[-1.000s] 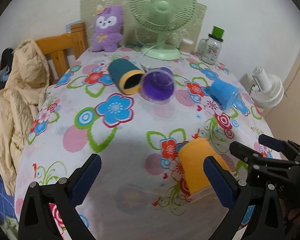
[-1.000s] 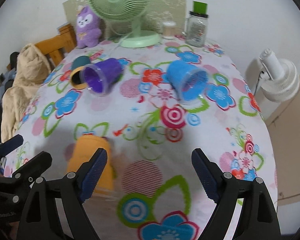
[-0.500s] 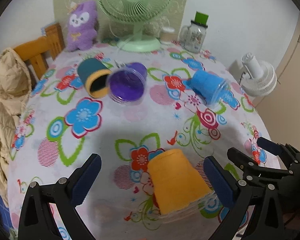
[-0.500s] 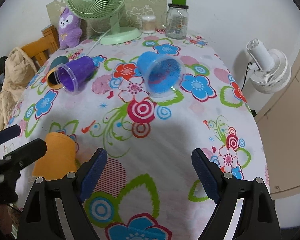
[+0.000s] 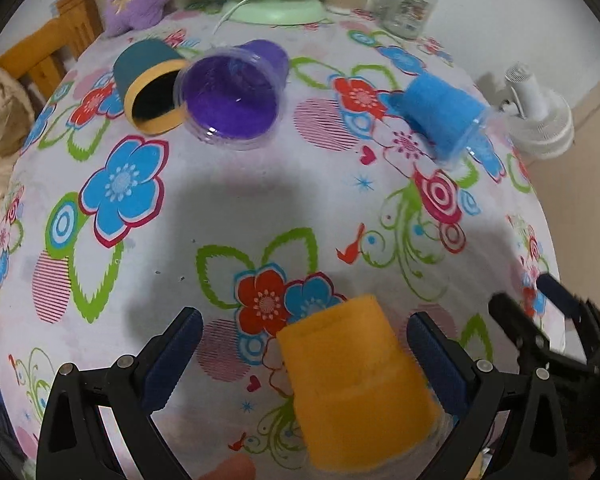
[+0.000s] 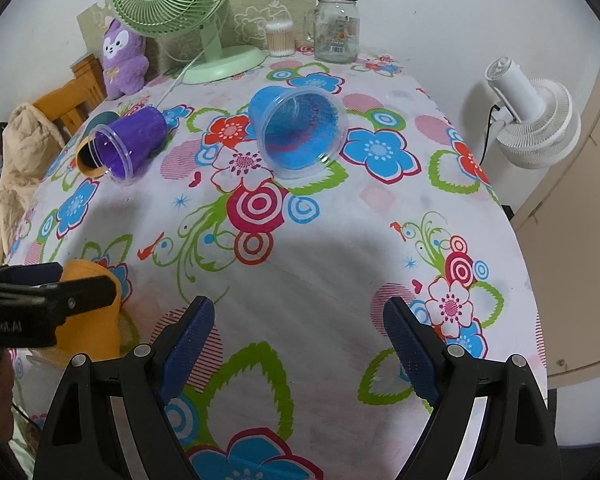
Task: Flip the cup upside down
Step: 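Carry the orange cup to the left gripper while the left gripper closes on it, then rotate the orange cup with the left gripper so its rim faces down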
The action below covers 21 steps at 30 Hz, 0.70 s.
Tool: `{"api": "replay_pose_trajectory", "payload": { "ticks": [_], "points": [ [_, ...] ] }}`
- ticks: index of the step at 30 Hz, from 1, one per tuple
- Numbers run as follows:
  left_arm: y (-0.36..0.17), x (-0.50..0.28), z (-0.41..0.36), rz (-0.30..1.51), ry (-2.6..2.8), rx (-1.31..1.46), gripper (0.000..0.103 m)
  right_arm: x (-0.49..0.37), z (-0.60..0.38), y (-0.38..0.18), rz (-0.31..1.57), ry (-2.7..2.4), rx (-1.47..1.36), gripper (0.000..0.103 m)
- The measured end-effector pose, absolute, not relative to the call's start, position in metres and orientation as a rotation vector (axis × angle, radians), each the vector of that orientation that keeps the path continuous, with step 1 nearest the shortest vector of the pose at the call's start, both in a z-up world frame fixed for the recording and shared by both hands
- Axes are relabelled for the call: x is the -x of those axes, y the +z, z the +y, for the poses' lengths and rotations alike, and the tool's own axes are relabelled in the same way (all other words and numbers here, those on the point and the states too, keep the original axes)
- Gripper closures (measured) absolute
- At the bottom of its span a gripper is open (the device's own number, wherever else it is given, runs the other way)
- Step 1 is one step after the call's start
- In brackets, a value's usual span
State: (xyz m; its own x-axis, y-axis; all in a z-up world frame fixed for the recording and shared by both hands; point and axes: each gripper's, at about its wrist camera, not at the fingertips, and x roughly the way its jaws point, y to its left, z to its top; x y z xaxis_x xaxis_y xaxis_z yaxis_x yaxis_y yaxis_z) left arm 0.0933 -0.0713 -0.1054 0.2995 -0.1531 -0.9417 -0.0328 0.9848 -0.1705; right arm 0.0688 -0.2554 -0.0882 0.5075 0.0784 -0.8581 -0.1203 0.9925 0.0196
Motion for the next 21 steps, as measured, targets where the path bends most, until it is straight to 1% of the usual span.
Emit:
{"api": "replay_pose_trajectory", "payload": {
  "ticks": [3,6,8,16,21],
  "points": [
    [-0.1113,-0.0948,-0.0719,1.292,-0.094,0.216,0.002,-0.0694,-0.2577,-0.0898,1.035,0.122,0.039,0.015],
    [-0.1141,-0.0945,-0.0743,1.311,-0.096,0.219,0.013,-0.0702,-0.2610,-0.0901,1.033,0.120,0.026,0.015],
    [-0.1145,-0.0942,-0.0749,1.313,-0.100,0.225,0.023,-0.0708,-0.2616,-0.0909,1.035,0.119,0.022,0.015],
    [-0.1135,-0.0969,-0.0696,1.326,-0.106,0.263,0.043,-0.0698,-0.2633,-0.0914,1.035,0.125,0.009,0.015],
    [-0.1057,-0.0948,-0.0701,1.309,-0.119,0.266,0.045,-0.0686,-0.2635,-0.0900,1.035,0.134,-0.001,0.015]
  ]
}}
